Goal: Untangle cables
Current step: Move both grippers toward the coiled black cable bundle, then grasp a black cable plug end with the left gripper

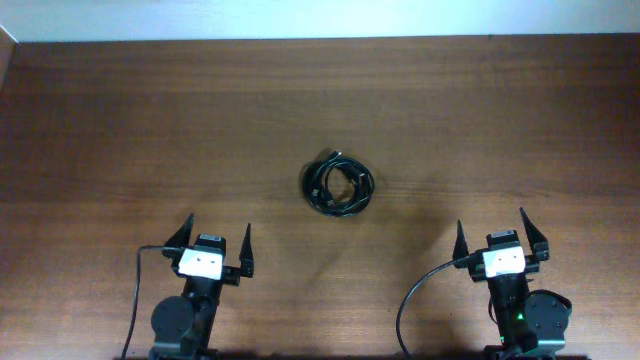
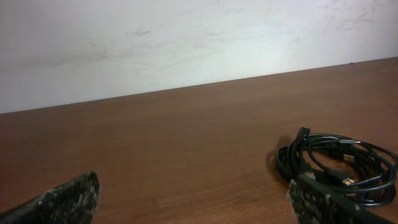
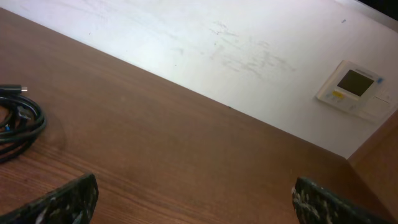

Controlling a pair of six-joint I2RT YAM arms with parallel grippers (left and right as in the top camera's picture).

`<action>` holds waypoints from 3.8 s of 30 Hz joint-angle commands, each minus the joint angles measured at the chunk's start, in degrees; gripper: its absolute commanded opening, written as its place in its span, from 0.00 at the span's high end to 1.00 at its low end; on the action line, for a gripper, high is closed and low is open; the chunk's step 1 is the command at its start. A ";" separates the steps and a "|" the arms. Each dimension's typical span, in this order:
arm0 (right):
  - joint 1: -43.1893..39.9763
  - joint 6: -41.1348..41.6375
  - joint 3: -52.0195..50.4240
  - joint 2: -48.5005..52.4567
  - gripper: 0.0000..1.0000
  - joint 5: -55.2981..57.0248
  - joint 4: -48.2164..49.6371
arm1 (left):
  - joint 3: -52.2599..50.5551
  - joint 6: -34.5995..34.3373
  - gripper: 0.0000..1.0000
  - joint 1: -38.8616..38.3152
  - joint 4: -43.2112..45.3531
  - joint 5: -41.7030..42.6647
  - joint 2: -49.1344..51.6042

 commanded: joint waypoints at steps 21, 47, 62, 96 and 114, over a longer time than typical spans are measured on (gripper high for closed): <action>-0.17 33.94 -0.35 -0.28 0.01 -25.00 1.09 | -0.11 0.09 0.01 0.35 -0.33 0.42 -0.55; -0.15 33.46 16.52 23.87 0.01 -29.94 -10.58 | 25.55 -14.97 0.01 0.35 -17.73 18.49 22.97; 10.88 25.92 65.35 48.13 0.01 -20.98 -48.63 | 87.62 1.20 0.01 -1.27 -67.08 37.68 79.12; 17.20 20.79 65.35 57.64 0.01 -2.86 -52.28 | 87.56 -4.44 0.01 -19.67 -40.44 -3.65 117.90; 17.20 20.79 65.35 57.64 0.01 -1.57 -52.33 | 87.73 -4.42 1.00 -20.15 -40.74 2.34 120.83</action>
